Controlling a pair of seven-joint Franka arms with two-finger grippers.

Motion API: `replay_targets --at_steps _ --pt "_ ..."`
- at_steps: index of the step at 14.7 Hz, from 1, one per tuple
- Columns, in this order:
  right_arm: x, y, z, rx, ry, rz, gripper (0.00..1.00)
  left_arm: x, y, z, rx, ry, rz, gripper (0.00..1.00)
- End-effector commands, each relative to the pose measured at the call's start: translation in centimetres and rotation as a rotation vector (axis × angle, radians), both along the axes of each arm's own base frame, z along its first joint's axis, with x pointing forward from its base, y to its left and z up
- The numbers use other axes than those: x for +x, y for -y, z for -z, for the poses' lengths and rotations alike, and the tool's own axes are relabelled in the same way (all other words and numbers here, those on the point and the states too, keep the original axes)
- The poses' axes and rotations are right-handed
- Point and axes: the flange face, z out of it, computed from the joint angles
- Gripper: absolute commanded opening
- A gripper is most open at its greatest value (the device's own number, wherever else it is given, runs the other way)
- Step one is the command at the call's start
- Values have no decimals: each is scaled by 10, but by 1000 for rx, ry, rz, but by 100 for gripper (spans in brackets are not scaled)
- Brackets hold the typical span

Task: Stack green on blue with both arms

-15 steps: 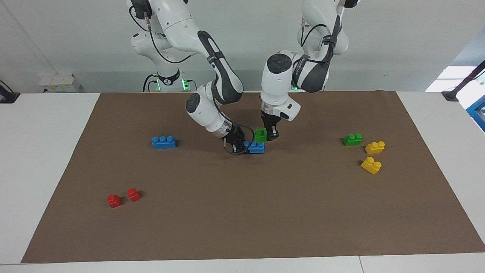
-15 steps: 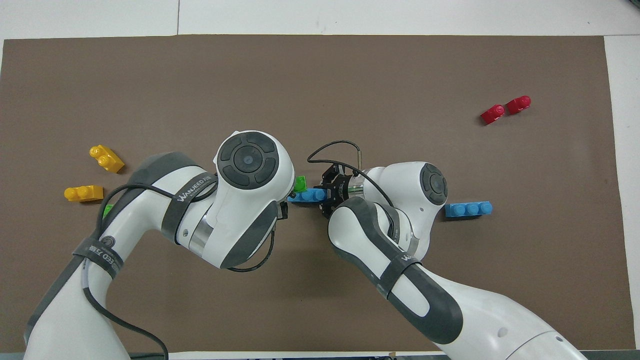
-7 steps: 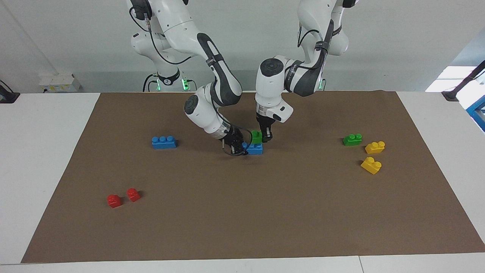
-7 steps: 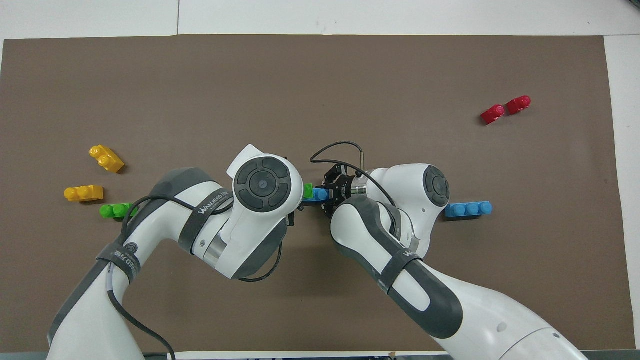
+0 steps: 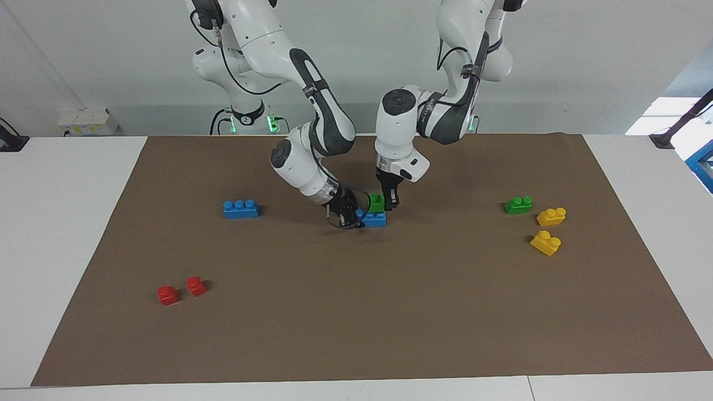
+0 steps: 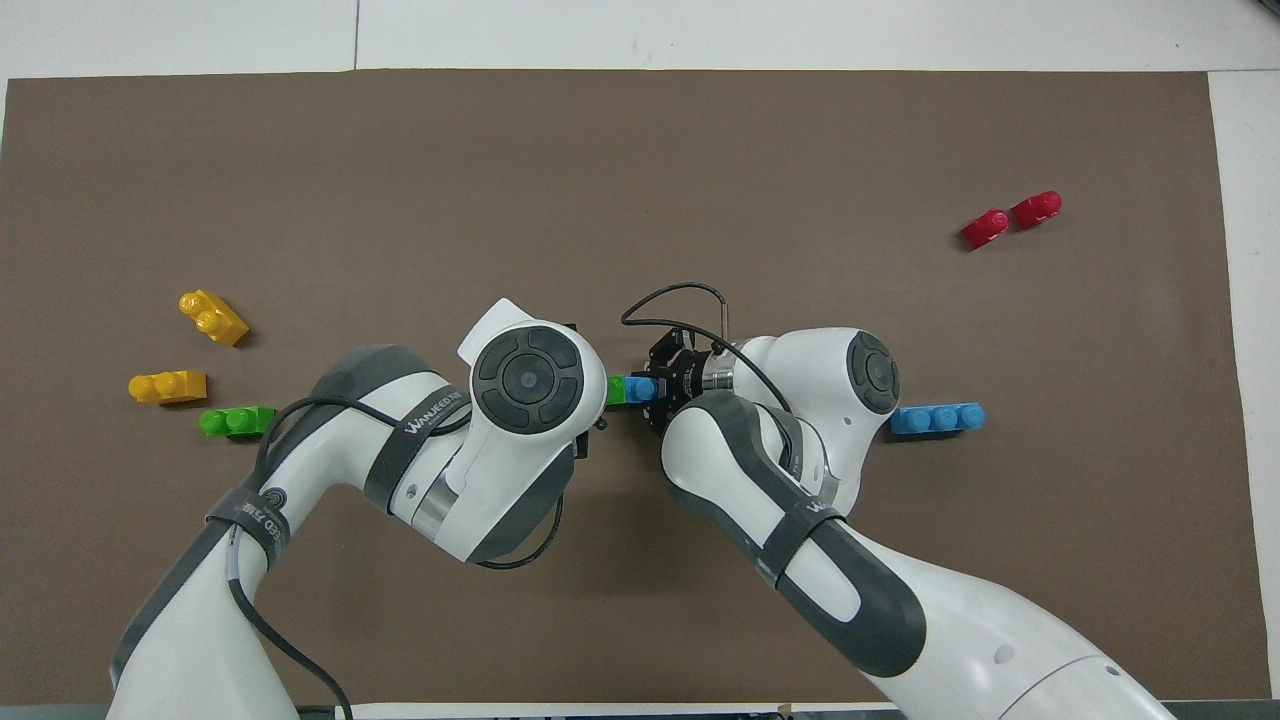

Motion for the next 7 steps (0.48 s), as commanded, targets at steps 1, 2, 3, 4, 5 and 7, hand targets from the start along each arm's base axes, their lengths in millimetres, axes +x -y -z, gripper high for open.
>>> replay_targets --at_steps 1,2,3,4,5,7 --pt "-1 5 10 0 20 13 0 -3 0 8 6 20 20 0" --pt "-2 5 10 -1 19 13 0 -1 1 15 7 19 21 0" --pt "-2 4 11 -1 19 11 0 -1 3 18 7 18 22 0" --pt "-2 4 10 -1 19 11 0 -2 6 25 12 16 29 0" --pt "-2 4 10 -1 20 12 0 -2 6 27 23 21 36 0" --pt "-2 4 10 -1 19 11 0 -2 7 29 24 23 40 0"
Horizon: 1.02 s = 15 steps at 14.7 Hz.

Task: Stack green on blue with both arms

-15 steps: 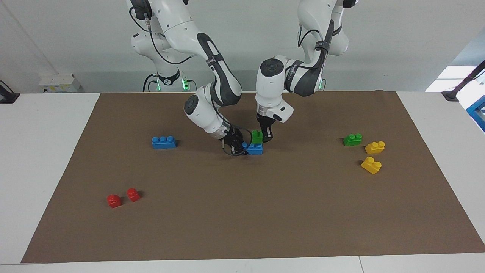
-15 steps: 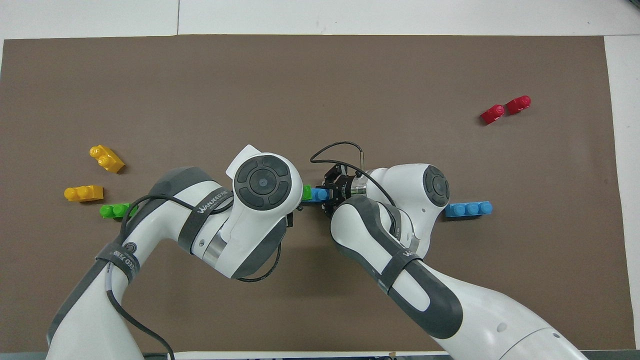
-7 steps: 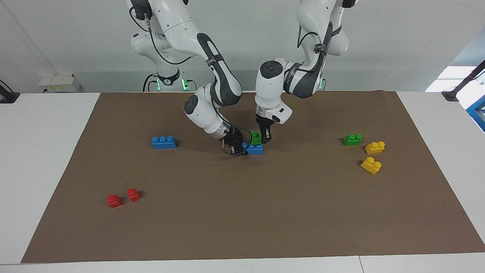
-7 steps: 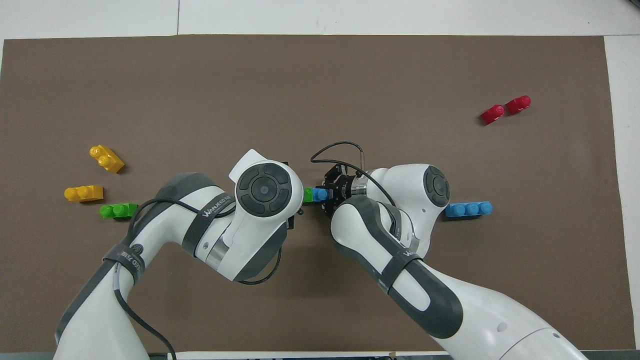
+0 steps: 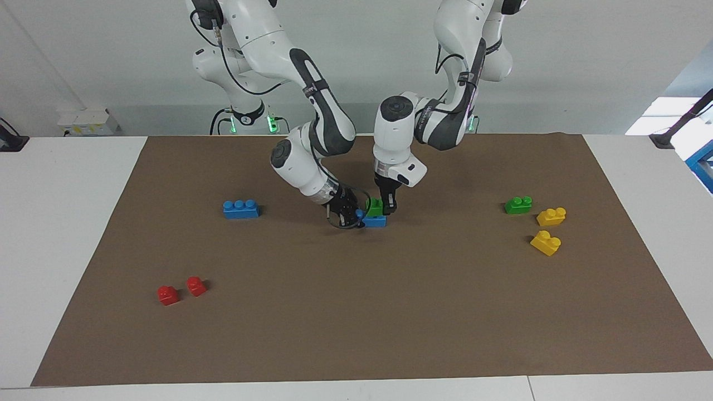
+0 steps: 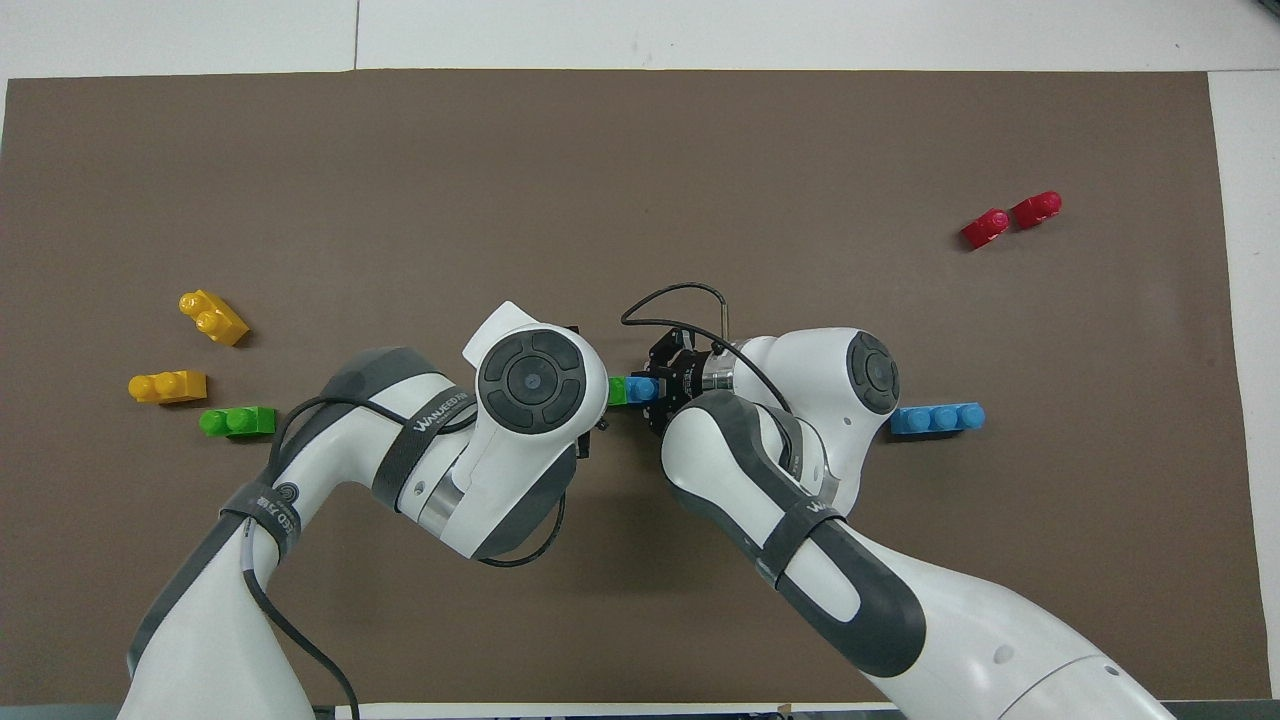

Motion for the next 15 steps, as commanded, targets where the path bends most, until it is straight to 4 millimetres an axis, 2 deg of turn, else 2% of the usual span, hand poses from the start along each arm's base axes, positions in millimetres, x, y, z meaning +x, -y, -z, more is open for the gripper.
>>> replay_targets --at_steps 1,3,6,7,8,9,10,11,12,14,15 --pt "-2 5 11 -2 18 13 0 -3 2 20 30 -1 21 0" --pt "-2 4 10 -1 19 13 0 -2 4 29 33 4 29 0" --pt "-2 4 10 -1 19 13 0 0 4 29 46 12 45 0" --pt "-2 4 10 -1 19 13 0 0 4 26 46 12 47 13" --pt "-2 4 10 -1 19 13 0 0 4 22 43 17 47 88" --pt "-2 4 10 -1 18 14 0 0 3 17 41 21 46 100" --pt "-2 3 9 0 18 14 11 0 2 9 36 30 55 100" --pt "-2 3 9 0 18 15 33 1 -1 4 38 29 60 100" --pt "-2 3 9 0 17 15 63 0 -4 -5 41 30 67 100" --pt "-1 3 9 4 12 21 85 2 -12 -19 50 30 93 100" --pt "1 4 8 5 14 25 90 4 -18 -25 55 29 108 100"
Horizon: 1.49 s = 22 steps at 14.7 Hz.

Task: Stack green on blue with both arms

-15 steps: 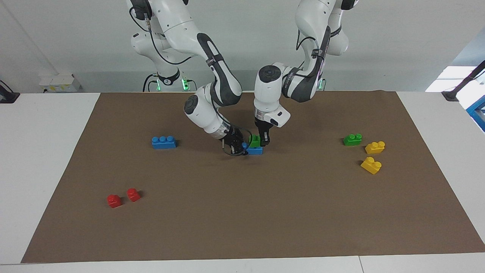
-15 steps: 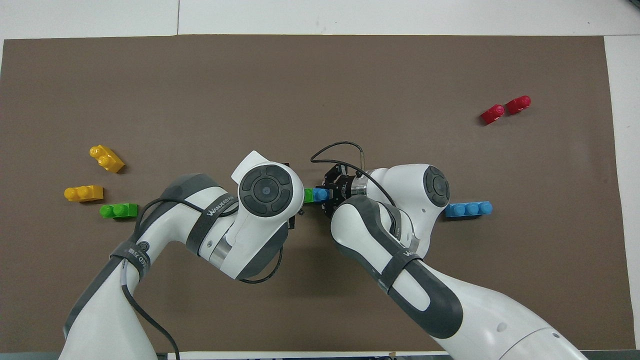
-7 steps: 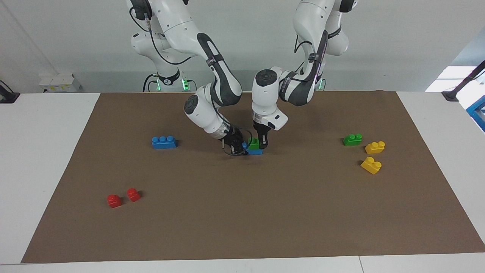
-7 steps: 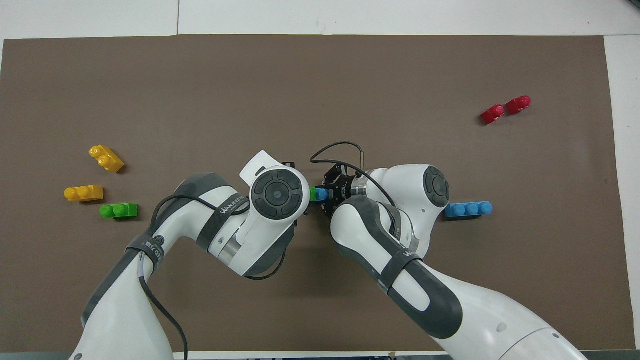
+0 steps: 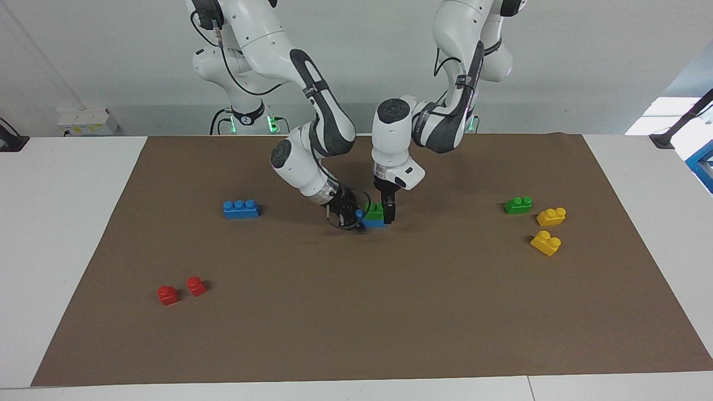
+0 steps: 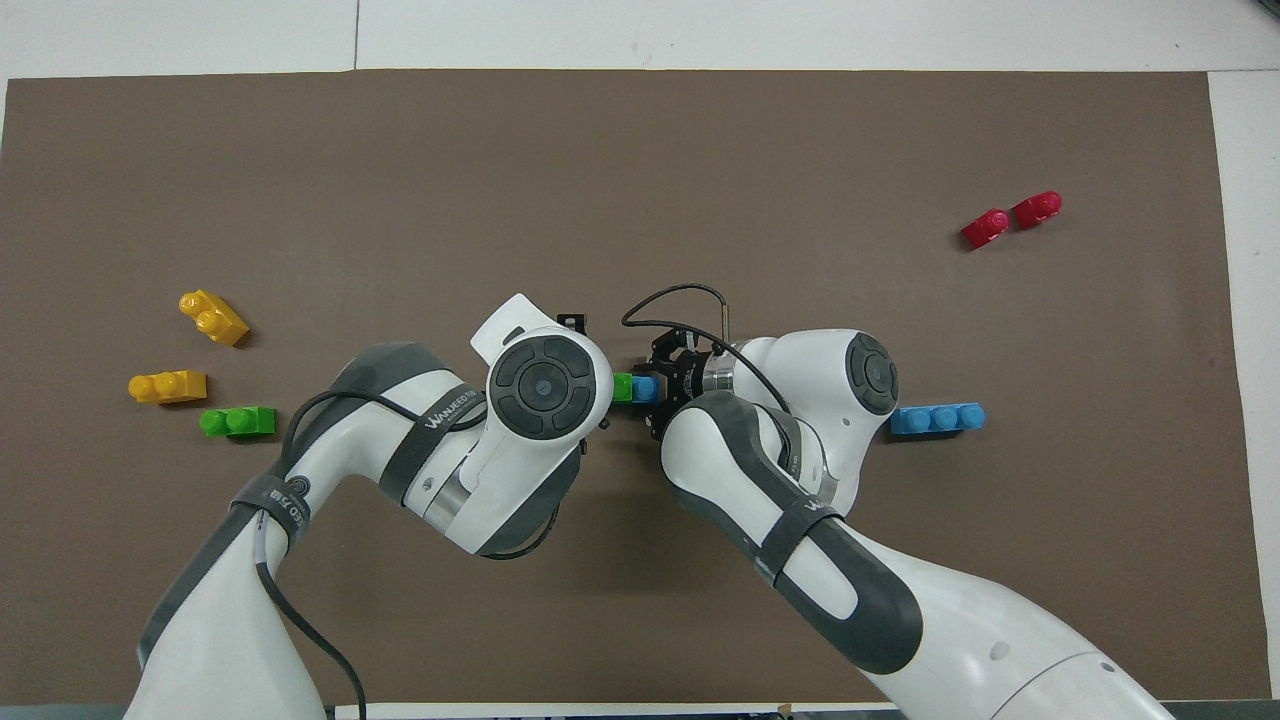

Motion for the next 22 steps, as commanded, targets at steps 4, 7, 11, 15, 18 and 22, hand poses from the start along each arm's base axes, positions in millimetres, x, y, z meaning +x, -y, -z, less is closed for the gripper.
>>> replay_targets --at_steps 4,7,11,15,18,22 --pt "3 5 2 15 12 22 96 15 -53 -60 35 25 109 100" --pt "8 10 -9 27 22 31 100 28 -83 -85 60 12 183 100" --pt "22 36 -33 62 18 53 100 45 -128 -110 88 -6 328 100" --pt "37 78 -56 102 -10 66 100 51 -182 -142 84 -9 448 100" --pt "44 100 -69 84 0 37 100 50 -235 -169 57 -17 578 100" --pt "53 140 -104 -42 115 -199 100 45 -298 -193 67 -47 786 100"
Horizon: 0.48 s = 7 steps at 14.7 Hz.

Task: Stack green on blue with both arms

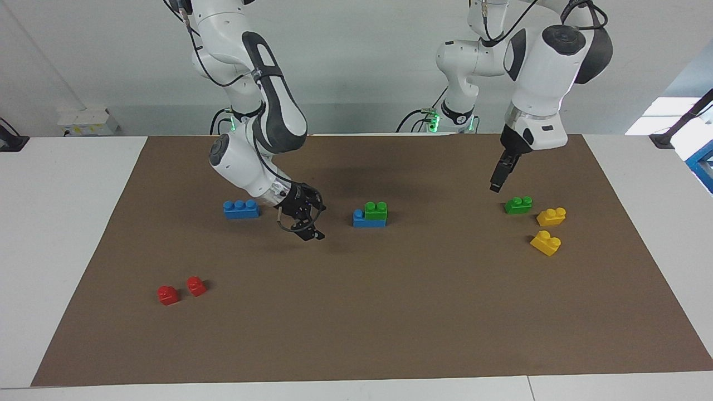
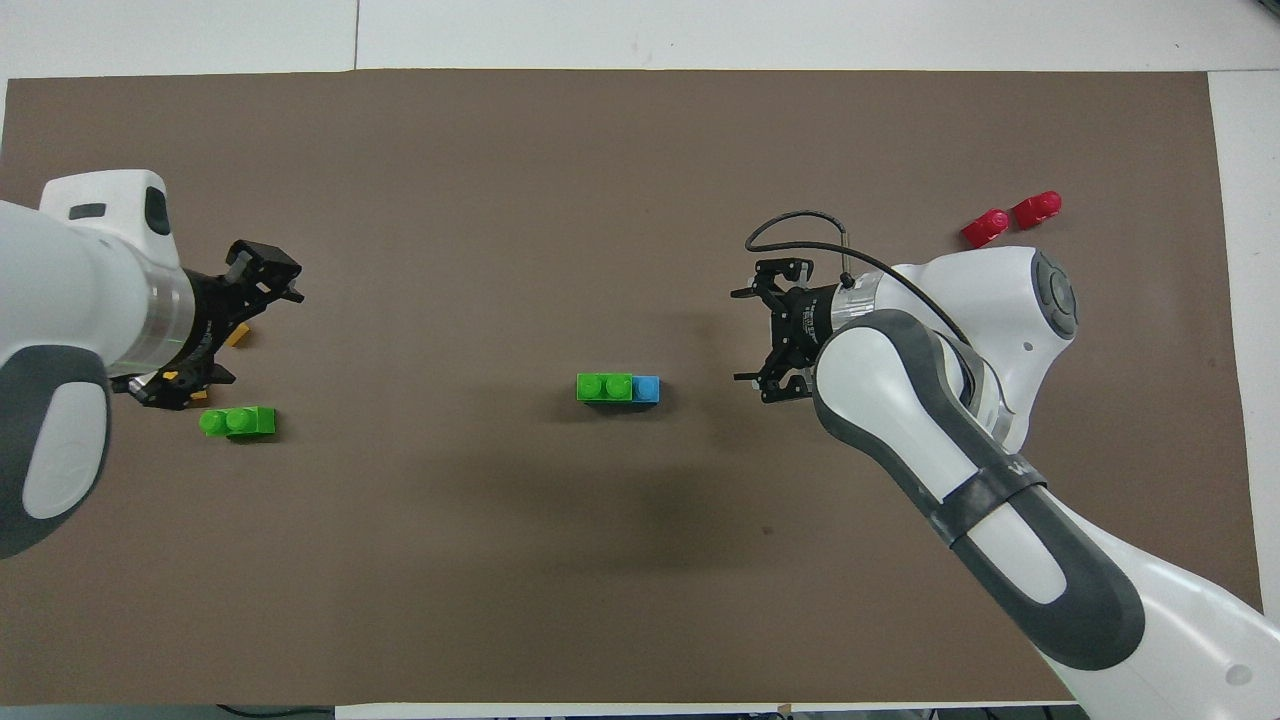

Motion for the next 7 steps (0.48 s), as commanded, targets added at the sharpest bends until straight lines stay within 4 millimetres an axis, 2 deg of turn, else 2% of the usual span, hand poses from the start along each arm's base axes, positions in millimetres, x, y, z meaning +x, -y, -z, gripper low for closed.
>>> replay_targets --at_steps 1,5,7 --pt "4 36 -30 -56 72 -166 100 -6 -38 -21 -1 -15 127 100" --pt "11 77 -69 -212 148 -428 100 -3 -81 -41 23 -18 405 100" --pt "11 91 -90 -277 205 -560 100 2 -92 -50 33 -7 496 100"
